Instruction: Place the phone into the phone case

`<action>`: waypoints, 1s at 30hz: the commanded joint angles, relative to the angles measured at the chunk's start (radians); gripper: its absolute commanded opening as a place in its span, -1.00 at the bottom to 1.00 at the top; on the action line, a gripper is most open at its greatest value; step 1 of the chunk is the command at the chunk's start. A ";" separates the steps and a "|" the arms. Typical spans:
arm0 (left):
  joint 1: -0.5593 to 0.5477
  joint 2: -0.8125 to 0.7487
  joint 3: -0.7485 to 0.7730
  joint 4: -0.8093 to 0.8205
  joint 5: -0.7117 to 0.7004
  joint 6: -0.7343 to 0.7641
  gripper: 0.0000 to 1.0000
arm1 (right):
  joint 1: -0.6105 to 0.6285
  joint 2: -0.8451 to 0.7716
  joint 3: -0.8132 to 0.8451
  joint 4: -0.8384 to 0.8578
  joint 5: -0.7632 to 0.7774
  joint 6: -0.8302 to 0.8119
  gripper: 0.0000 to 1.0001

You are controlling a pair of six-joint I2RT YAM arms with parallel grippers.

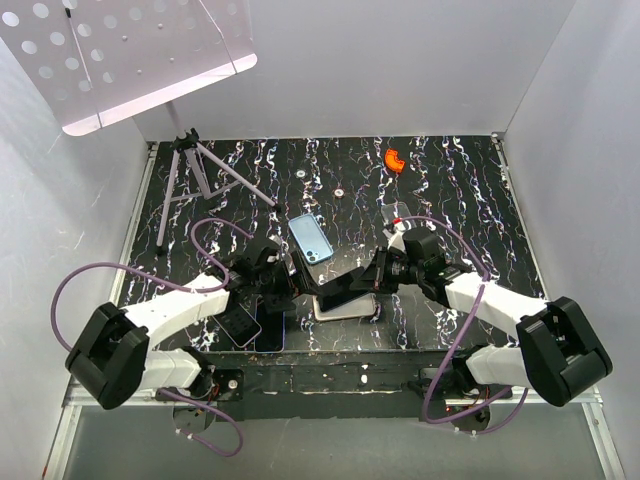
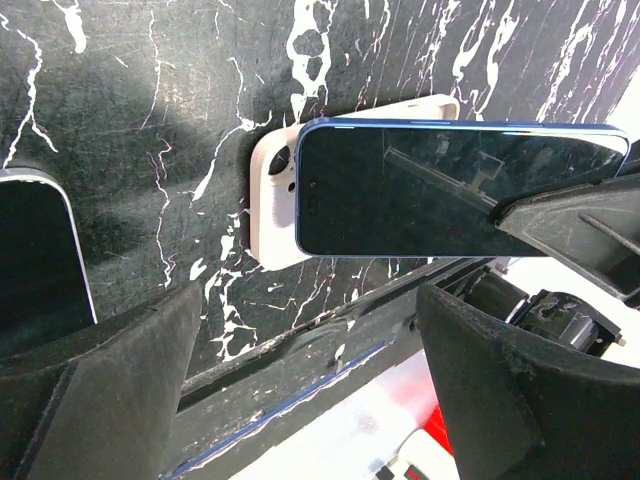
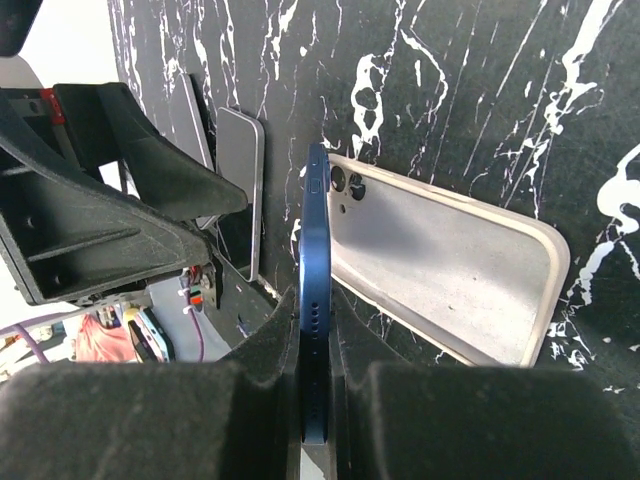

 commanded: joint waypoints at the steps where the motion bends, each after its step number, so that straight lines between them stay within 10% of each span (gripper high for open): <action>1: 0.005 0.029 -0.014 0.070 0.030 -0.019 0.73 | 0.007 0.001 -0.018 0.100 -0.002 0.023 -0.97; 30: -0.042 0.216 -0.067 0.343 0.041 -0.102 0.57 | 0.063 0.039 -0.153 0.195 0.078 0.066 -0.97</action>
